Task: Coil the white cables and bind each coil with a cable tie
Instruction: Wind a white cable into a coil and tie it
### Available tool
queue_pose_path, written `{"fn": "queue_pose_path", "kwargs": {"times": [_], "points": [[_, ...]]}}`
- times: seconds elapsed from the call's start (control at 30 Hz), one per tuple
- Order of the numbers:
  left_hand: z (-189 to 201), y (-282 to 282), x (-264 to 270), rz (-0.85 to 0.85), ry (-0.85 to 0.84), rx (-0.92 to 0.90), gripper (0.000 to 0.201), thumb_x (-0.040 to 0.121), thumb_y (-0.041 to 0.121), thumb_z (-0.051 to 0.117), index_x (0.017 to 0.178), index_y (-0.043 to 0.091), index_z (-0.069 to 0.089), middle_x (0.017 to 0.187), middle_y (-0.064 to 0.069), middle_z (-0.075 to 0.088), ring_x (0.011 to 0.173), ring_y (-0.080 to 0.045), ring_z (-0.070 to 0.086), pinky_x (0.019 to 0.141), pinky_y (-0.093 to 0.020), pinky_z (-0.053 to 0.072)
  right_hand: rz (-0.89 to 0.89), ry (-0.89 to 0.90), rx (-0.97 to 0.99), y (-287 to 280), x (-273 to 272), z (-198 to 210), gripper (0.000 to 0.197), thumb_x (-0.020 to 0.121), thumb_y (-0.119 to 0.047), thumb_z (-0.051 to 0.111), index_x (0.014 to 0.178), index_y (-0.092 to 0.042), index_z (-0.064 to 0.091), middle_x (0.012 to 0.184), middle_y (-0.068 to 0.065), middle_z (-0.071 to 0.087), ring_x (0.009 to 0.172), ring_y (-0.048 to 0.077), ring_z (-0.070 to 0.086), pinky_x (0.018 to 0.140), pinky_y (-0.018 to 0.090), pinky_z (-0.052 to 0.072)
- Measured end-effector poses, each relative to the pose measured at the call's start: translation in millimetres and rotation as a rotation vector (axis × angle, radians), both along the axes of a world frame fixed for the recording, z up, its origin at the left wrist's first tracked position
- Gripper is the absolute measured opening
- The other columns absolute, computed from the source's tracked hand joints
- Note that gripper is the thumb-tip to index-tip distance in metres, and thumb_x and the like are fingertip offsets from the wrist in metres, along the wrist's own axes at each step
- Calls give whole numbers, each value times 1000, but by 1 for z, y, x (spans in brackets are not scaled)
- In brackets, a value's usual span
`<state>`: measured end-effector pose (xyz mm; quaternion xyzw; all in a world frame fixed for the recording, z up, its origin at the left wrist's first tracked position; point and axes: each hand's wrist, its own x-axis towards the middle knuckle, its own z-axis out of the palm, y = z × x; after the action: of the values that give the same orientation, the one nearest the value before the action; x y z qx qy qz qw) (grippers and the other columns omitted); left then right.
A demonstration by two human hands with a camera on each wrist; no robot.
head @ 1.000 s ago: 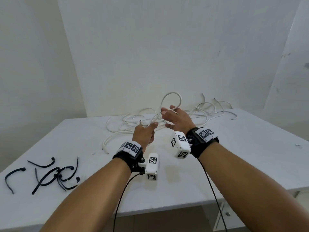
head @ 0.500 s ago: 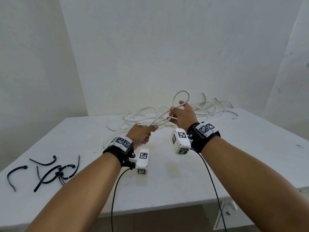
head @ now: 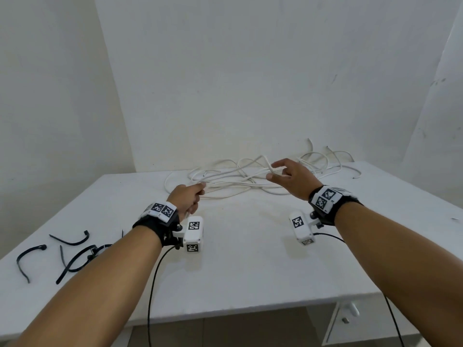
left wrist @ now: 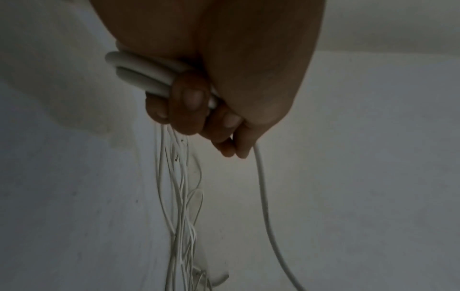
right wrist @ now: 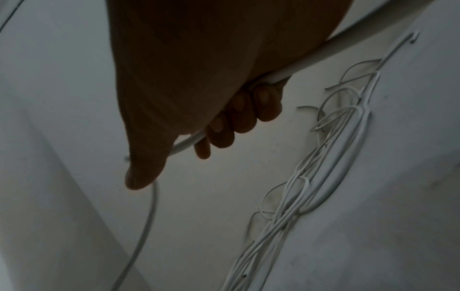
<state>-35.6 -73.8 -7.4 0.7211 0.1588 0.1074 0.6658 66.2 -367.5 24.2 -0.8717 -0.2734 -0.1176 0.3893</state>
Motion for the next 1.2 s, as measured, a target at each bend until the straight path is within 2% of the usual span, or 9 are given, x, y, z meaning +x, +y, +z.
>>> {"fn": "queue_pose_path", "kwargs": {"times": [0.17,0.33,0.43,0.53,0.63,0.77,0.93,1.13,1.2], "points": [[6,8,-9,-90,65,-19,35,96,35,61,73,10,51,46,5,31,33,-10,23,37,-20,18,-51,19,-123,-21,15,-8,32,100,-43,47,82,-27,68,71,1,63,69,17,59,68,32,45],[16,-24,-17,-485,78,-202,39,88,43,59,64,15,48,43,5,25,31,-8,17,39,-24,7,-164,157,-38,-12,20,-19,21,102,-18,38,103,-20,59,75,6,62,60,21,57,48,24,45],[24,-31,-20,-718,34,-396,42,84,47,66,61,17,47,39,8,27,31,-8,17,43,-26,5,-191,134,-219,-6,25,-29,27,100,-10,38,99,-18,64,98,9,65,77,24,55,63,31,44],[35,-33,-23,-886,-54,-546,43,77,47,77,61,18,49,40,8,23,34,-11,16,47,-25,13,-142,110,-370,1,20,-33,29,101,-14,37,96,-19,65,96,3,60,81,21,53,64,27,38],[45,-35,-17,-980,-198,-737,40,86,48,67,68,15,54,44,7,26,34,-13,22,46,-23,33,-63,87,-504,12,13,-34,26,101,-19,40,96,-24,65,97,-2,58,87,19,54,73,28,39],[58,-45,-8,-665,-380,-765,48,90,54,42,63,16,54,40,8,34,30,-9,26,45,-23,28,58,107,-631,27,-2,-41,28,101,-18,41,103,-25,67,107,-1,63,94,19,57,80,30,44],[61,-55,5,-408,-442,-633,44,102,47,34,74,16,46,51,5,36,39,-12,31,55,-27,20,240,145,-707,42,-32,-43,28,103,-23,42,108,-25,69,120,0,61,97,13,51,85,28,39],[44,-57,17,-145,-387,47,38,105,35,38,74,14,43,54,2,45,43,-18,38,48,-26,30,393,146,-719,57,-67,-26,29,103,-28,40,106,-27,69,87,-11,58,71,4,50,74,27,40],[35,-49,19,-96,-367,220,40,104,34,41,70,13,42,55,0,47,43,-19,40,49,-28,33,423,136,-725,57,-73,-20,29,102,-30,40,104,-29,69,88,-1,64,70,9,53,73,27,42]]}}
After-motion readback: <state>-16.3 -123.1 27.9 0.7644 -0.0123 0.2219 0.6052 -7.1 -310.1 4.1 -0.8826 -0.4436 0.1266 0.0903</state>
